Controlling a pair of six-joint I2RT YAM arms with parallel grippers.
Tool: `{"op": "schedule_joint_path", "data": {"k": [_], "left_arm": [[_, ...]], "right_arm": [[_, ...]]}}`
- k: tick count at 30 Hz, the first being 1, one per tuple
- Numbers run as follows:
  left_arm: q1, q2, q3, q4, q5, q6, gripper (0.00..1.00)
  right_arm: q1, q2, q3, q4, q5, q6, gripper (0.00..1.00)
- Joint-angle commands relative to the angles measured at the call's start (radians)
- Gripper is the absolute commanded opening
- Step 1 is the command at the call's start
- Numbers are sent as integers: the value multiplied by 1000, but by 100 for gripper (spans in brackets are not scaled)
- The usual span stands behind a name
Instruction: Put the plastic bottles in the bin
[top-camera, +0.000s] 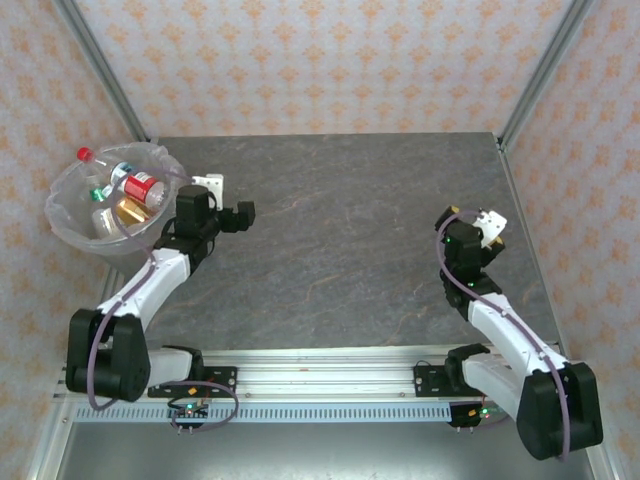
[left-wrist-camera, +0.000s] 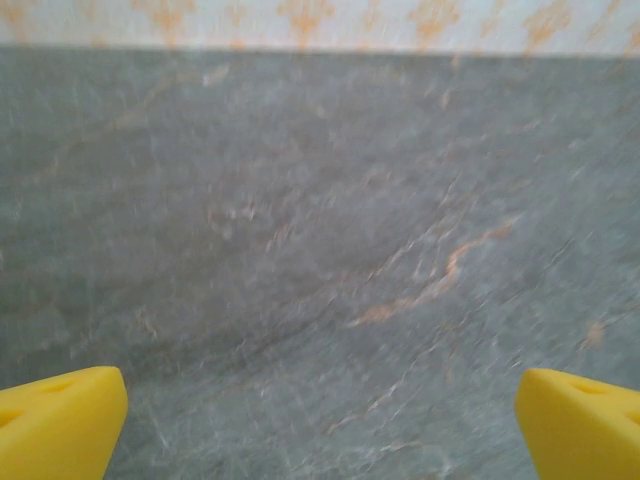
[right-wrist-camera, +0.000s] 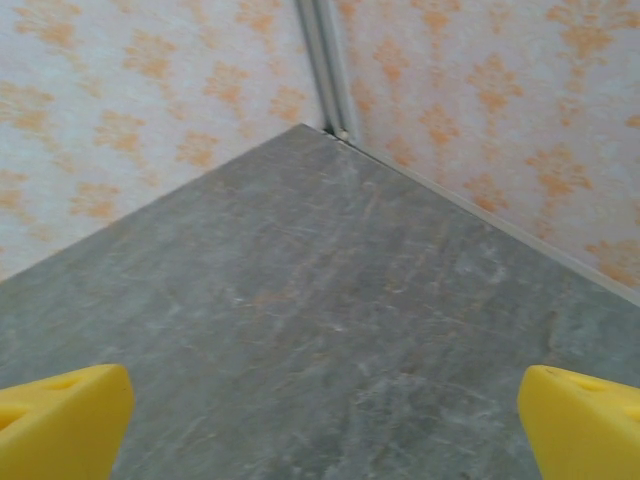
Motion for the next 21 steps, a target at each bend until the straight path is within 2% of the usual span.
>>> {"op": "schedule_joint_path", "data": {"k": [1, 3, 9, 11, 13, 15, 17, 21], "left_arm": [[3, 68, -29, 93, -58, 43, 100], [4, 106, -37, 100, -106, 58, 100], [34, 174, -125, 270, -147, 34, 100], [34, 166, -133, 282, -199, 48, 100], [38, 151, -180, 391, -277, 57, 100], [60, 158, -185, 415, -263, 40, 100], [60, 199, -199, 479, -274, 41, 100], [60, 181, -239, 526, -320, 18, 100]], "right_arm": [[-47, 51, -14, 12, -43, -40, 99], [-68, 81, -2, 24, -63, -81, 99], [-103, 197, -2, 79, -87, -144, 99], [-113, 241, -9, 108, -136, -173, 99], [-118, 280, -32, 183, -211, -217, 99], [-120, 294, -5, 146, -257, -243, 99], [-119, 313, -13, 197, -270, -263, 99], [-120, 334, -18, 264, -278, -283, 99]]}}
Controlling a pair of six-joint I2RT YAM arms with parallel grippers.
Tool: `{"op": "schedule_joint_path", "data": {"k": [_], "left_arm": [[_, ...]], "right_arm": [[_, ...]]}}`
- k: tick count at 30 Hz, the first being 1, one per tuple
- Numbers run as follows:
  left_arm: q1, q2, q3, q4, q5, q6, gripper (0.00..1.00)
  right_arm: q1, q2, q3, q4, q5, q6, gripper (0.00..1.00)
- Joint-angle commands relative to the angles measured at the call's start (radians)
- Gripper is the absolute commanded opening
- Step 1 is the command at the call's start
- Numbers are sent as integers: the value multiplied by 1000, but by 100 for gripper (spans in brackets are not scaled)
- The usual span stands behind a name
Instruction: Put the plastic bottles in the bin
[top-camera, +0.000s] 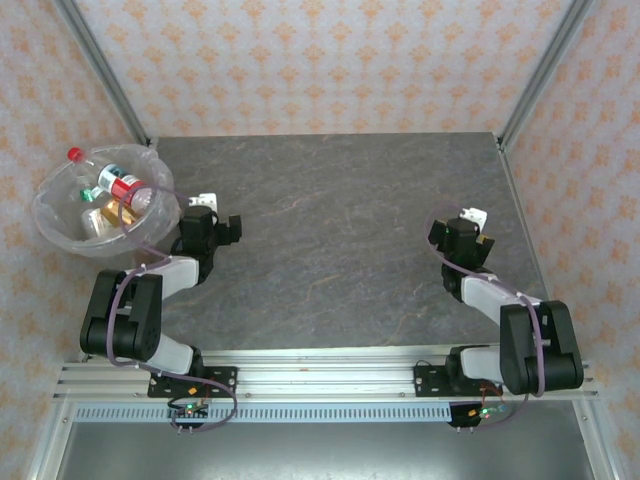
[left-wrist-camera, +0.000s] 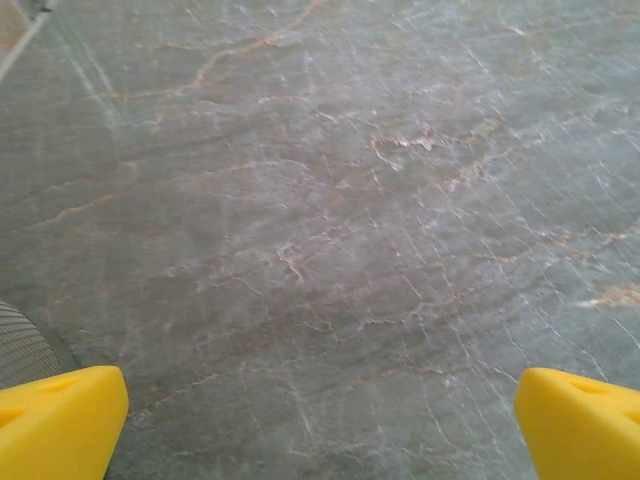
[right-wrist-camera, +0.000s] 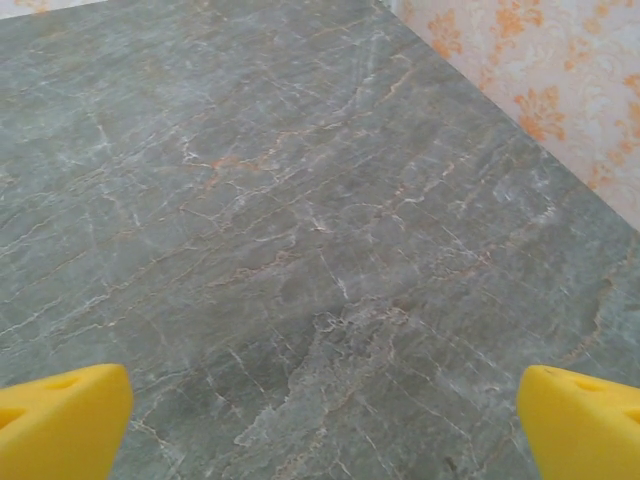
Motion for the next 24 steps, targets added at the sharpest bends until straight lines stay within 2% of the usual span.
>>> {"op": "schedule_joint_path", "data": {"k": [1, 4, 6, 7, 9, 10, 11, 12, 15, 20, 24], "left_arm": [[3, -9, -44, 119, -110, -20, 100], [-13, -12, -102, 214, -157, -22, 100], [-18, 38, -167, 397, -136, 4, 100], [-18, 14, -130, 280, -130, -4, 100], [-20, 28, -140, 327, -110, 13, 100], [-21, 13, -122, 264, -105, 10, 100], [-21, 26, -135, 317, -101, 16, 100], [-21, 17, -123, 276, -96, 12, 100], [-21, 21, -125, 287, -94, 15, 100], [-20, 21, -127, 291, -95, 17, 100], [-21, 21, -127, 288, -93, 16, 100]], "right_arm": [[-4, 16, -20, 136, -37, -47, 99], [-6, 31, -55, 254, -47, -50, 99], [-5, 38, -62, 287, -57, -51, 99], [-5, 42, -66, 301, -67, -56, 99], [-6, 62, -95, 383, -89, -70, 99], [-7, 83, -113, 436, -94, -69, 99], [-9, 112, -129, 491, -109, -67, 99], [-11, 139, -139, 536, -123, -71, 99], [-11, 237, -148, 648, -149, -84, 99], [-15, 248, -26, 421, -43, -33, 99], [-32, 235, -37, 425, -82, -29, 99]]}}
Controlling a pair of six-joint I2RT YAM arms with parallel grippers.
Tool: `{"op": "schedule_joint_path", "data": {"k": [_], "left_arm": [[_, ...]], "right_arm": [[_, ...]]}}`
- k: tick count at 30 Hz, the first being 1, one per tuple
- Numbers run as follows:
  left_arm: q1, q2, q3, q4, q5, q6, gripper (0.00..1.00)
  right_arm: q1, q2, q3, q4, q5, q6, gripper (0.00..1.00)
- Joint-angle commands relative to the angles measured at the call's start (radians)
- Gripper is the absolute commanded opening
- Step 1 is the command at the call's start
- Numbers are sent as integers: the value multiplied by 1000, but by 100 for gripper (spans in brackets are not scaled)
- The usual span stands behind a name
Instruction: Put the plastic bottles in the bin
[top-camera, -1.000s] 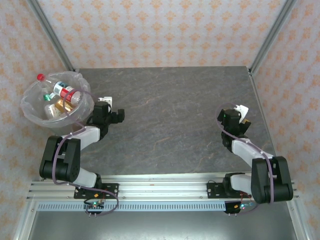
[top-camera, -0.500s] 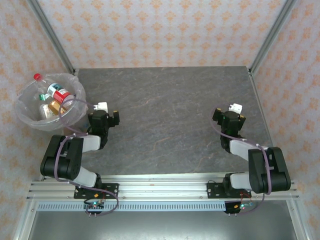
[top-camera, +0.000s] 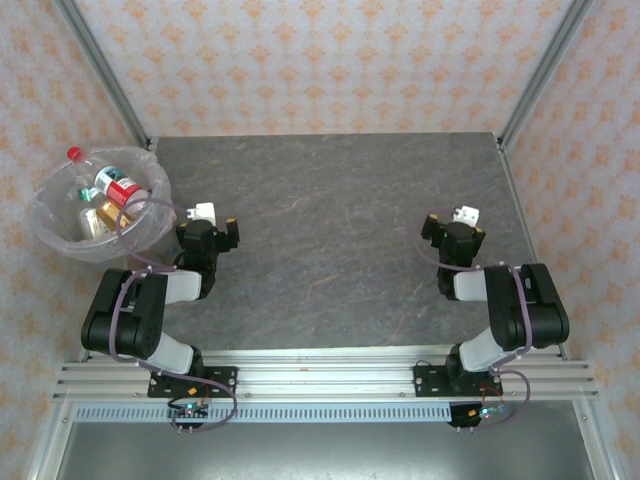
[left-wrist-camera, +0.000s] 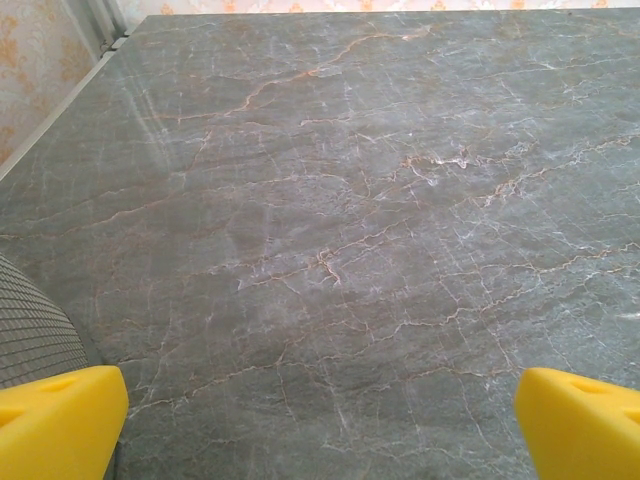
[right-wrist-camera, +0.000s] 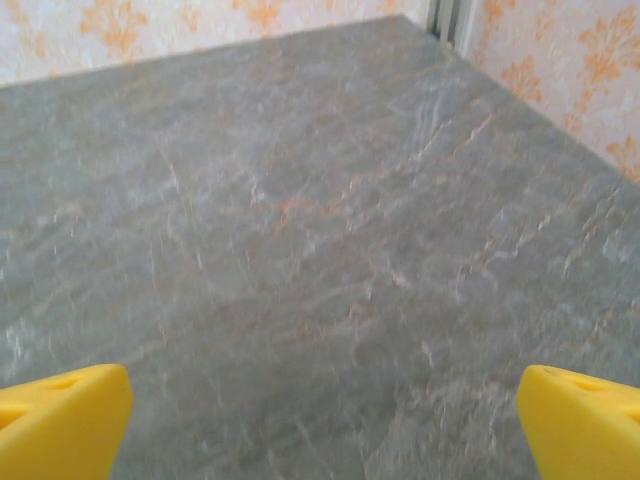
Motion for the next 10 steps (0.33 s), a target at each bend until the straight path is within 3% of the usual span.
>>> {"op": "schedule_joint_path", "data": {"k": [1, 10], "left_arm": [[-3, 2, 6, 39, -14, 7, 100], [-3, 2, 7, 38, -11, 6, 100]], "right_arm": [[-11, -2, 10, -17, 15, 21, 99], [-10, -5, 9, -17, 15, 20, 99]]}}
